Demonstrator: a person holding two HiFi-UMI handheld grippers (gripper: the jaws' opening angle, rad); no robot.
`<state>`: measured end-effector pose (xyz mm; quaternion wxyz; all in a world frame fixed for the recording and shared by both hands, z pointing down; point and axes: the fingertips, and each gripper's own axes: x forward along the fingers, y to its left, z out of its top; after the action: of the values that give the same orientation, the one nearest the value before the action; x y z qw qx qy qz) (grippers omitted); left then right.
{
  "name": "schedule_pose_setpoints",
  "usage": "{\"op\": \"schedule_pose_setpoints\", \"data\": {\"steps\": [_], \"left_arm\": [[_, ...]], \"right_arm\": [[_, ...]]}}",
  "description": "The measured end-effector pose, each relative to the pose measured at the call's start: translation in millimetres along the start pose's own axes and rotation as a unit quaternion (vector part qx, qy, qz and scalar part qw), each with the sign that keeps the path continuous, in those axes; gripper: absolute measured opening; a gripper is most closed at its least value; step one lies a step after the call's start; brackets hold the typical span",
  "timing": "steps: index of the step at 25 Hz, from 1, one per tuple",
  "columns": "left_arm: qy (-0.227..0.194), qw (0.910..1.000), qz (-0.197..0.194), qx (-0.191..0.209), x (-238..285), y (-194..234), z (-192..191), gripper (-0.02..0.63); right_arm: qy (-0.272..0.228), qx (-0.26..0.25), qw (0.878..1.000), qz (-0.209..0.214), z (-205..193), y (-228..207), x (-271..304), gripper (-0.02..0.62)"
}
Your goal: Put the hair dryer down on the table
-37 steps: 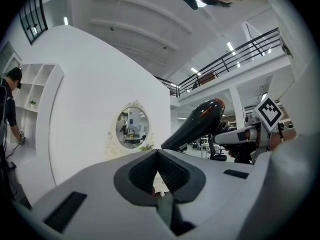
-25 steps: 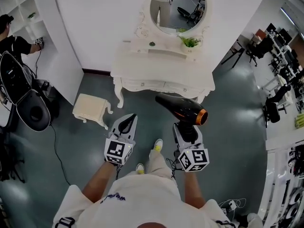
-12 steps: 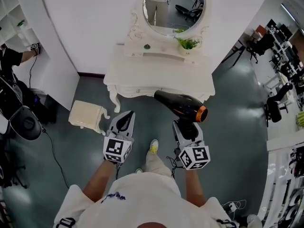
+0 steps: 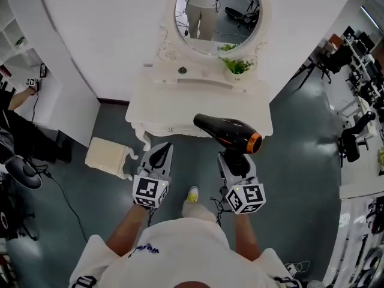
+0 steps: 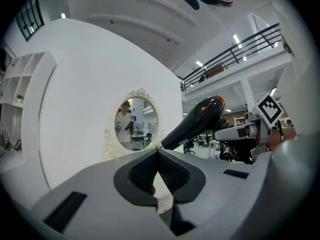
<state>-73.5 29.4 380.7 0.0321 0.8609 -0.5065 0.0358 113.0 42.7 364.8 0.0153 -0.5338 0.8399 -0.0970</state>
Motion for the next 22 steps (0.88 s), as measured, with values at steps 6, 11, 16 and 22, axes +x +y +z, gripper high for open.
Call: {"op": "schedule_pose_setpoints", "data": {"steps": [6,11,16,22], "left_arm": [[0.004,0.9999,0.011,-0.001,47,15,5,0.008],[0.017,0.9998,0.008,-0.007,83,11,-4,0.008],[0.011,0.9999,0.005,-0.010,99,12,4,0.008],[0.015,0.9998,0.013,-0.007,111,50,0,0.008]], "right_arm": [[0.005,0.010,1.000,0.007,5,-30,35,0.270],[0.015,0.010,1.000,0.016,6,-54,59,0.268],[0.023,0.019,0.999,0.024,9,-65,78,0.268],[0.029,0.020,0.999,0.035,6,-52,112,0.268]]}}
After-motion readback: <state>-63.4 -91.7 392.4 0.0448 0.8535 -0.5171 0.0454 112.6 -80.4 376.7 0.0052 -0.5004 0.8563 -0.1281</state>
